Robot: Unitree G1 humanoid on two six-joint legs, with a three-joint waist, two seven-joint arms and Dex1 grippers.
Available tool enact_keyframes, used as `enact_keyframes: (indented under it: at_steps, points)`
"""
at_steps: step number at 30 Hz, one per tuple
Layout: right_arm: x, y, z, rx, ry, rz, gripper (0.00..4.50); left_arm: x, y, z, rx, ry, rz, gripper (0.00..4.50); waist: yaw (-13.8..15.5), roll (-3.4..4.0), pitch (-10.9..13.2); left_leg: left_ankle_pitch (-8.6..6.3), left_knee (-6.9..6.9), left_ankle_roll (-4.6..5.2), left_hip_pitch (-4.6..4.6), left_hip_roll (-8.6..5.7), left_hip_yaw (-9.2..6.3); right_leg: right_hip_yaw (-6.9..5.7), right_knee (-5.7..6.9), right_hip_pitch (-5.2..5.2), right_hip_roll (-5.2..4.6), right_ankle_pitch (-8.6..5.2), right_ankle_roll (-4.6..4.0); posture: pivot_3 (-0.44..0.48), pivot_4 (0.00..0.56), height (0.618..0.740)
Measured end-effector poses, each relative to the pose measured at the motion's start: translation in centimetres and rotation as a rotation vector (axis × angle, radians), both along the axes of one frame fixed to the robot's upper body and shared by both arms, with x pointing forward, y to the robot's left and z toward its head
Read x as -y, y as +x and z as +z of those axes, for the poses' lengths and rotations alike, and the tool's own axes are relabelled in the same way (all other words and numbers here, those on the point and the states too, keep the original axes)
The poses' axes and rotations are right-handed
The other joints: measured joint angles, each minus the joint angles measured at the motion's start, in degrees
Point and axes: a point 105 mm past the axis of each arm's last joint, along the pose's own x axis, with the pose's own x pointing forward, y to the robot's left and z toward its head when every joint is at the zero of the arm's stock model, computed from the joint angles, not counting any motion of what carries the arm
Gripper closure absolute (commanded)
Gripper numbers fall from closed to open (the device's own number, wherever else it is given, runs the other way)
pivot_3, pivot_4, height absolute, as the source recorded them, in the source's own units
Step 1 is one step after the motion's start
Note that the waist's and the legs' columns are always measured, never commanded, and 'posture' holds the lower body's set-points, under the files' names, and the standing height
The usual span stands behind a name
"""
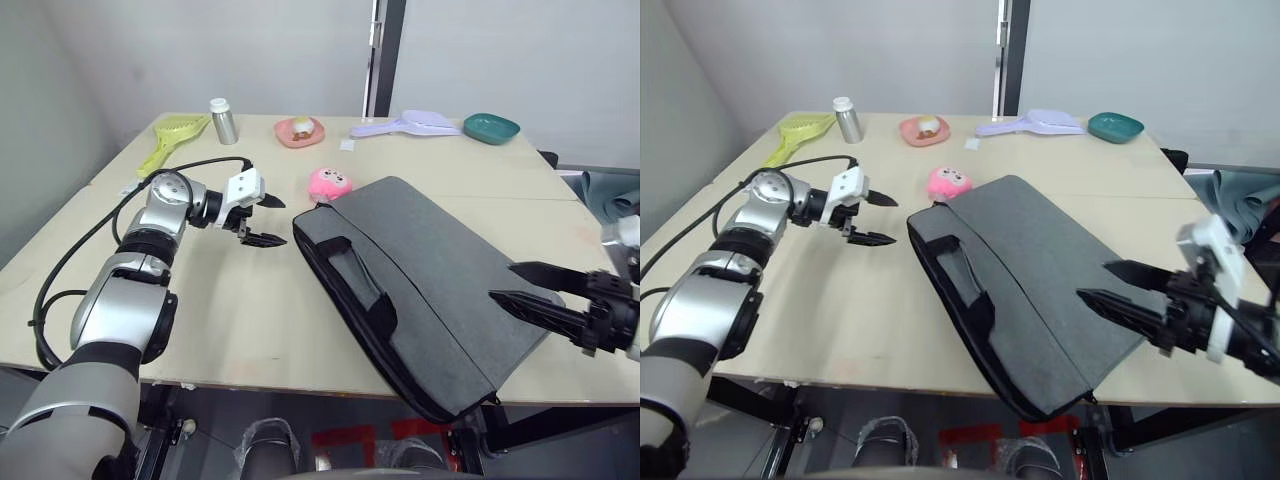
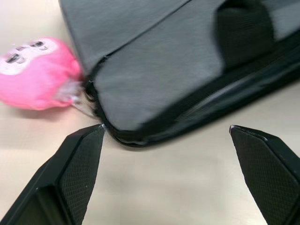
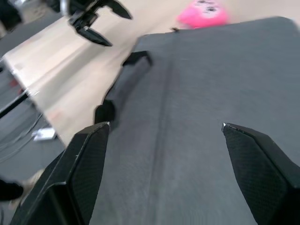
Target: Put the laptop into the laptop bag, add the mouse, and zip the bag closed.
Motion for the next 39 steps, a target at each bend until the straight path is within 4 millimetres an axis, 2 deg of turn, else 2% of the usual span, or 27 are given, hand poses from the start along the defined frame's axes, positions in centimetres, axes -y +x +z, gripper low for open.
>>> enact_keyframes:
  at_steps: [2,6,11,18,23,27,33,38,39]
  points:
    - [0.1,-1.0,-0.5,-0.023,0.001,-0.037,0.43,0.4,0.6,-0.9,0.014,0.024,0.039,0.0,-0.21,0.0,0.0,-0.01,0.04,0.03,-0.05,-0.02,0.01,0.02,-0.02,-0.01,-0.07,0.01,0.03,0.0,0.15,0.74]
    - [-0.6,-2.1,-1.0,-0.029,-0.03,-0.066,0.43,2.4,0.7,-3.0,-0.016,0.062,0.029,0.0,-0.79,-0.01,0.01,-0.01,0.19,0.04,-0.22,-0.02,-0.05,0.0,-0.06,-0.01,-0.25,0.09,0.19,0.0,0.15,0.74]
    - [-0.4,-2.5,-0.4,0.001,-0.035,-0.112,0.43,2.4,1.3,-3.8,-0.022,0.071,0.098,0.0,-0.7,-0.01,0.01,-0.01,0.21,0.04,-0.23,-0.03,-0.11,-0.02,-0.09,-0.01,-0.3,0.08,0.24,0.0,0.15,0.74]
    - [-0.3,-2.7,0.3,0.013,-0.061,-0.119,0.43,2.3,1.3,-3.3,-0.071,0.067,0.11,0.0,-0.49,-0.01,0.01,-0.06,0.15,0.14,-0.36,-0.09,-0.19,-0.13,-0.35,-0.02,-0.34,0.1,0.27,0.0,0.15,0.74]
    - [-0.4,-2.4,0.6,0.037,-0.066,-0.116,0.43,0.7,1.5,-3.0,-0.061,0.111,0.145,0.0,-0.47,-0.01,0.01,-0.06,0.13,0.15,-0.36,-0.09,-0.2,-0.15,-0.38,-0.01,-0.34,0.09,0.28,0.0,0.15,0.74]
    - [-0.6,-2.1,0.8,0.05,-0.074,-0.108,0.43,0.4,1.9,-3.2,-0.034,0.141,0.175,0.0,-0.2,-0.01,0.01,-0.07,0.15,0.16,-0.37,-0.15,-0.22,-0.16,-0.38,0.01,-0.42,0.1,0.31,0.0,0.15,0.74]
    - [-0.5,-2.1,0.9,0.055,-0.074,-0.115,0.43,1.9,2.3,-3.4,0.006,0.119,0.178,0.0,-0.09,-0.02,0.01,-0.07,0.15,0.2,-0.44,-0.22,-0.26,-0.21,-0.41,0.0,-0.46,0.1,0.32,0.0,0.15,0.74]
    - [-0.5,-2.2,0.6,0.039,-0.077,-0.121,0.43,2.0,2.4,-3.1,0.012,0.098,0.183,0.0,-0.28,-0.02,0.02,-0.07,0.14,0.2,-0.44,-0.22,-0.26,-0.21,-0.41,-0.01,-0.47,0.1,0.33,0.0,0.15,0.74]
    - [-0.5,-2.2,0.6,0.039,-0.076,-0.122,0.38,2.0,2.4,-3.1,0.013,0.098,0.183,0.55,-0.26,-0.02,0.02,-0.07,0.14,0.2,-0.44,-0.22,-0.26,-0.21,-0.41,0.0,-0.48,0.1,0.33,0.0,0.15,0.74]
